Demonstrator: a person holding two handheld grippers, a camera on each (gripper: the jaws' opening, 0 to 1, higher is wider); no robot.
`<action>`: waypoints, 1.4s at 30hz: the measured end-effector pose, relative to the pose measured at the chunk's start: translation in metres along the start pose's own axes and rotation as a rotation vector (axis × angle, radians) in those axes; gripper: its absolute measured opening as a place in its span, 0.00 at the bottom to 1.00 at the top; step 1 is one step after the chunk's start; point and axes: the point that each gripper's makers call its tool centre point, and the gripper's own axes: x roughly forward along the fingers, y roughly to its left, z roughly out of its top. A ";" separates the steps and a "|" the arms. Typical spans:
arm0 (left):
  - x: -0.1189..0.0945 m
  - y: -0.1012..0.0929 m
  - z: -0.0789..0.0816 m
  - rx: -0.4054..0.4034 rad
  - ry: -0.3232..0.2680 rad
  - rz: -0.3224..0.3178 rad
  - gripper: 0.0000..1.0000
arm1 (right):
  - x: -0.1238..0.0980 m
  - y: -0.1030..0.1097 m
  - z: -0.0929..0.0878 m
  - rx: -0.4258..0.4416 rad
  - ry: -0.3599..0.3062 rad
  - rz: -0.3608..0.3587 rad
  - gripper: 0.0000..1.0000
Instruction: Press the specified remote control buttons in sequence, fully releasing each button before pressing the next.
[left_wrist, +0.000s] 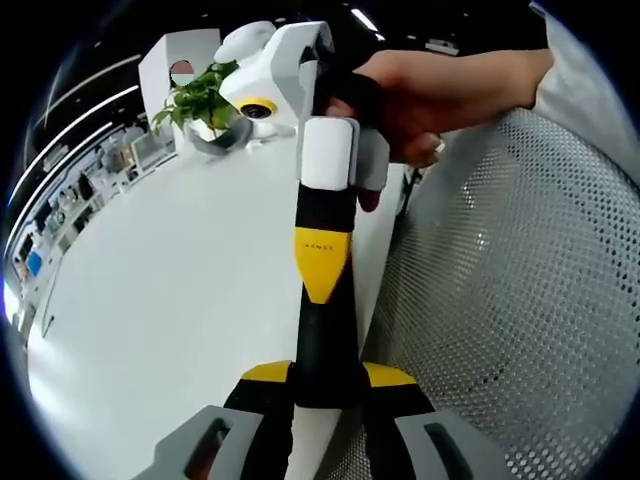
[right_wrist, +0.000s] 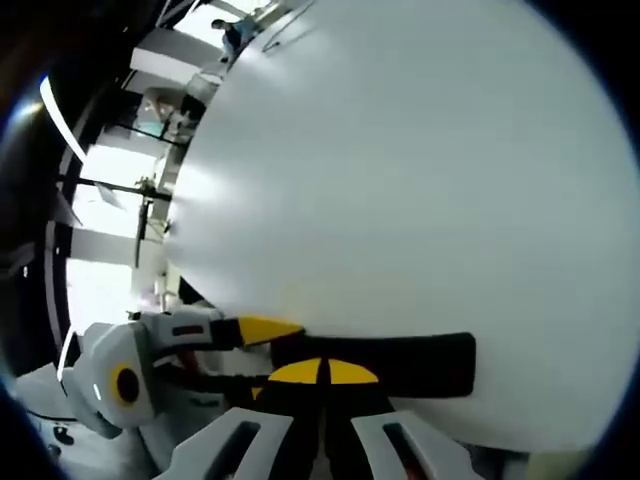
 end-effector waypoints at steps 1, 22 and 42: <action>0.000 0.000 0.000 0.000 0.000 0.000 0.25 | 0.001 0.001 -0.001 -0.003 0.005 0.010 0.00; 0.000 0.000 -0.001 0.001 -0.023 -0.007 0.25 | 0.008 -0.005 -0.006 -0.058 0.032 -0.033 0.00; 0.001 0.000 -0.001 0.038 0.008 -0.005 0.25 | 0.000 0.010 0.007 -0.137 -0.049 0.000 0.00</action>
